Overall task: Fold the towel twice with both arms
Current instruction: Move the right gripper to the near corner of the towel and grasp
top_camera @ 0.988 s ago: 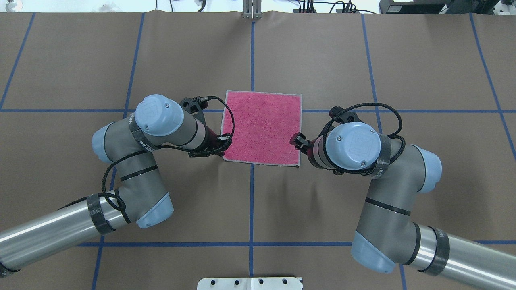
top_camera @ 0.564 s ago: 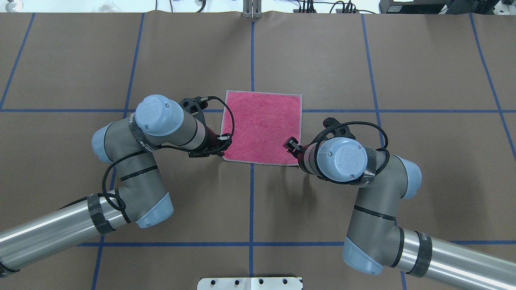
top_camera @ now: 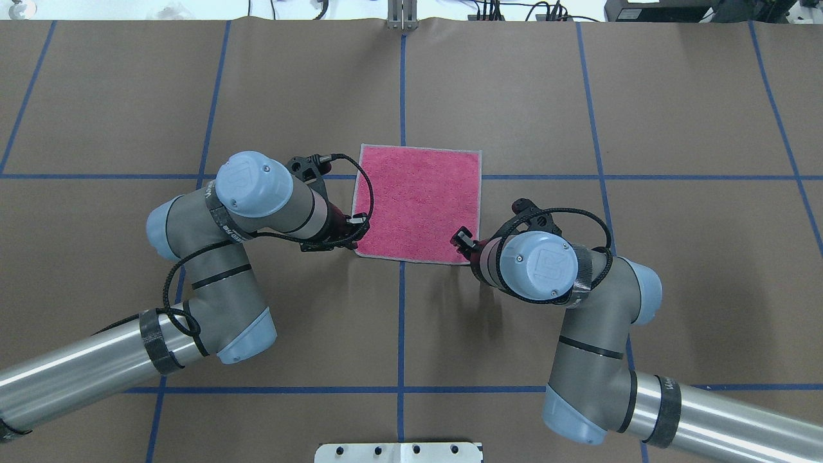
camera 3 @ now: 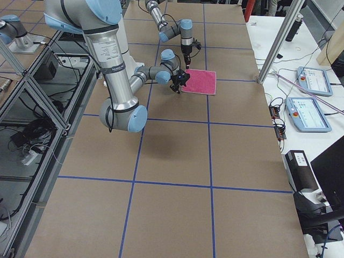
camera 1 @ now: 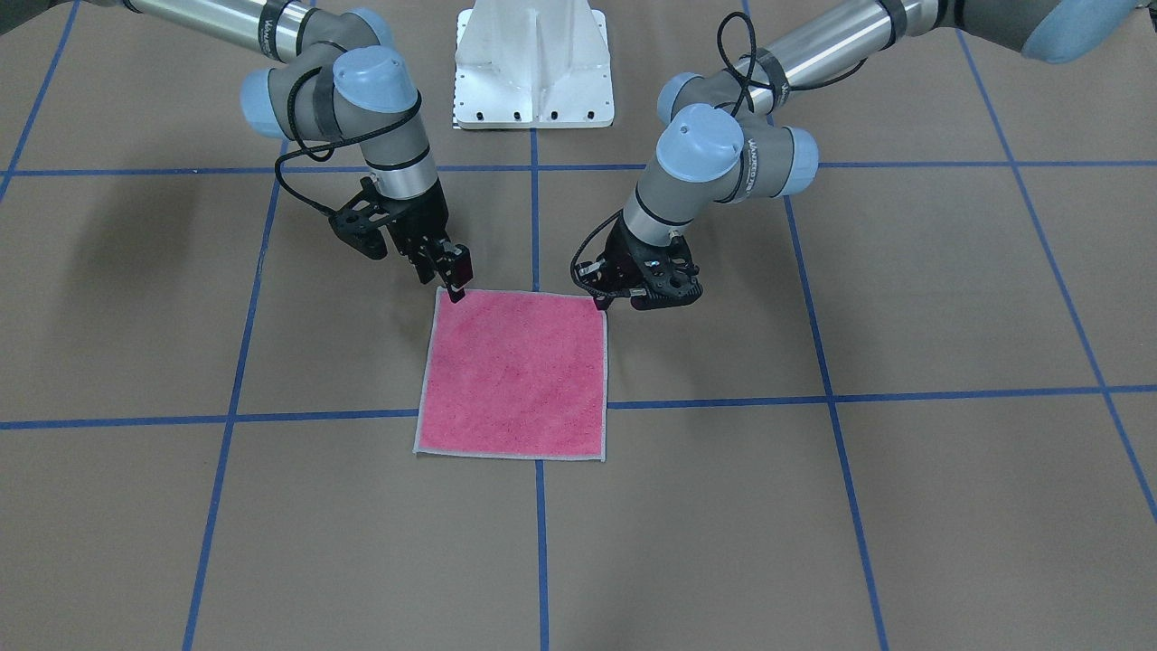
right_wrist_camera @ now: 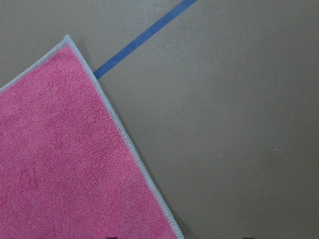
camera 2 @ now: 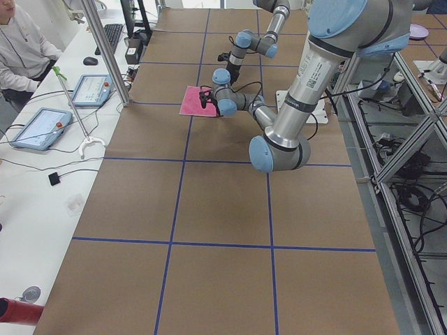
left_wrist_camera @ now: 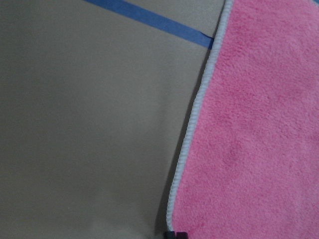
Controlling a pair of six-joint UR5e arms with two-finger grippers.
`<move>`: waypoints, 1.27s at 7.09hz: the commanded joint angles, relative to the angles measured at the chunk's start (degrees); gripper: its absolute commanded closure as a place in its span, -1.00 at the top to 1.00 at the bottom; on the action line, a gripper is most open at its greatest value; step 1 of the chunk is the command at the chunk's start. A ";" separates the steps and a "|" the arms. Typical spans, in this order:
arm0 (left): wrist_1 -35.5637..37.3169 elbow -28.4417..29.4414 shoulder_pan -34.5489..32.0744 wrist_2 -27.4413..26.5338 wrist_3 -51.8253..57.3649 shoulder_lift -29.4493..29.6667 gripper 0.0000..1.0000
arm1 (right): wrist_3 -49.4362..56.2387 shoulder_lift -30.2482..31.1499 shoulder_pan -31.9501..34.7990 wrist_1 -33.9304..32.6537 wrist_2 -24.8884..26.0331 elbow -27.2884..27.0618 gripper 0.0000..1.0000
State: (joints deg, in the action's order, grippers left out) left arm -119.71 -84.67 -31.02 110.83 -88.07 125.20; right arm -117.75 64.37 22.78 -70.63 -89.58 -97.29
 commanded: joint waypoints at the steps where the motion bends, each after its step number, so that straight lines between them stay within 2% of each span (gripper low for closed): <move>1: 0.00 0.03 0.00 0.00 0.09 -0.04 -1.00 | -0.29 0.05 -0.20 -0.29 0.02 0.00 -0.23; 2: 0.00 0.03 0.00 0.00 0.00 -0.04 -1.00 | -0.29 0.05 -0.20 -0.30 0.02 -0.09 -0.55; 3: 0.00 0.03 0.00 0.00 0.09 -0.04 -1.00 | -0.29 0.14 -0.11 -0.30 0.02 -0.26 -0.67; 6: 0.00 0.03 0.00 0.00 0.09 0.05 -1.00 | -0.29 0.14 -0.11 -0.30 0.02 -0.62 -0.71; 7: 0.00 0.03 0.00 0.00 0.09 0.05 -1.00 | -0.29 0.14 -0.02 -0.30 0.02 -0.70 -0.96; 9: 0.00 -0.14 0.00 0.00 0.00 0.14 -1.00 | -0.29 0.14 0.24 -0.30 0.11 -1.32 -1.00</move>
State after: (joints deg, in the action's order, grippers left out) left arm -119.71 -84.72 -31.03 110.83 -87.99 125.26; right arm -118.04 64.51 22.83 -70.93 -89.50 -98.23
